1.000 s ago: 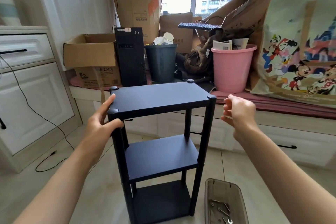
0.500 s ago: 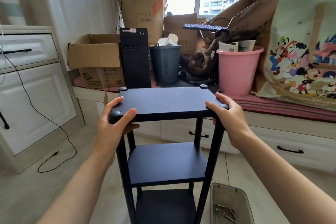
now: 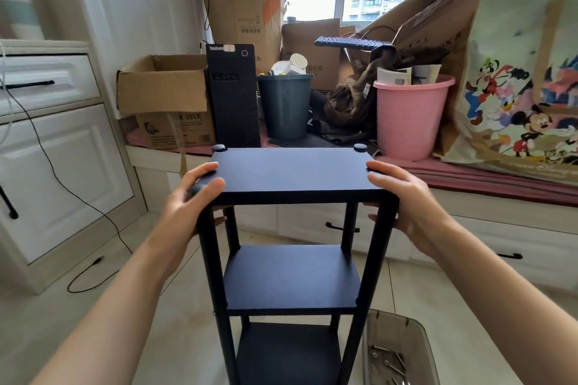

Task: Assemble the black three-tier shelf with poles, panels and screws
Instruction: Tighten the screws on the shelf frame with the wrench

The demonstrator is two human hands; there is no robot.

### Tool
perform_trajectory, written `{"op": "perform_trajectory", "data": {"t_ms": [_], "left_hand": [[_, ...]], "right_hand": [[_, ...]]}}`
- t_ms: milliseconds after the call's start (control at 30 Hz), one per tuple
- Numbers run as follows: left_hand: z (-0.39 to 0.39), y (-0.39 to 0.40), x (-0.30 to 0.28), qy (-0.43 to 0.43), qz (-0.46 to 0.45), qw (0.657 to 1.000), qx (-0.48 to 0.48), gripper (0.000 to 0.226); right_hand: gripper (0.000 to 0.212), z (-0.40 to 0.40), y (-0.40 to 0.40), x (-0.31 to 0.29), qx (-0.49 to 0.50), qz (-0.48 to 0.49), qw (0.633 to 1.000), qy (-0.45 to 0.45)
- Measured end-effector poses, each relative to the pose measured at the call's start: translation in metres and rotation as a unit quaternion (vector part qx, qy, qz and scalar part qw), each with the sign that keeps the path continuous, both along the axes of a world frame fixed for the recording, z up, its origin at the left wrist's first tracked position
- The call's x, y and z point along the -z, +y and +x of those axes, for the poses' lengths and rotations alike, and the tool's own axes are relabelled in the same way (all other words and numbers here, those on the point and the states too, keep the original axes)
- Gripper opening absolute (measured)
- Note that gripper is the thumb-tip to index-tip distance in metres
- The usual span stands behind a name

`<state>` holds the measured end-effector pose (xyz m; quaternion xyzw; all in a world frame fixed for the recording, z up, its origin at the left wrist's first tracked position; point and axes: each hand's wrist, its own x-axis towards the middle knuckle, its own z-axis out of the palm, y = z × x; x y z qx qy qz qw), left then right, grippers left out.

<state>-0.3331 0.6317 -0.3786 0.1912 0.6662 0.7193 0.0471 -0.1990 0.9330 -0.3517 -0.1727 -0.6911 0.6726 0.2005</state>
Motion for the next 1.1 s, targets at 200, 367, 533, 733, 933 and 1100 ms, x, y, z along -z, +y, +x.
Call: {"op": "perform_trajectory", "data": {"t_ms": [200, 367, 533, 733, 933, 1100], "left_hand": [[-0.007, -0.004, -0.039, 0.102, -0.238, 0.966, -0.022, 0.073], [0.002, 0.030, -0.070, 0.299, -0.376, 0.869, -0.117, 0.057], [0.038, 0.084, -0.051, 0.421, -0.484, 0.765, -0.049, 0.074], [0.028, 0.090, -0.032, 0.509, -0.550, 0.655, -0.099, 0.079], [0.030, 0.093, -0.017, 0.491, -0.559, 0.660, -0.104, 0.093], [0.028, 0.095, 0.000, 0.525, -0.535, 0.646, -0.147, 0.063]], "right_hand": [[0.046, -0.007, 0.008, -0.027, -0.027, 0.156, 0.980, -0.120], [0.063, -0.034, 0.009, -0.026, 0.035, 0.053, 0.988, -0.139], [0.034, -0.045, 0.030, -0.031, -0.018, -0.125, 0.970, -0.206], [0.033, -0.055, 0.040, -0.029, -0.049, -0.099, 0.973, -0.201], [0.020, -0.056, 0.046, -0.013, -0.096, -0.169, 0.963, -0.187], [0.026, -0.053, 0.050, 0.011, -0.143, -0.177, 0.960, -0.166]]}}
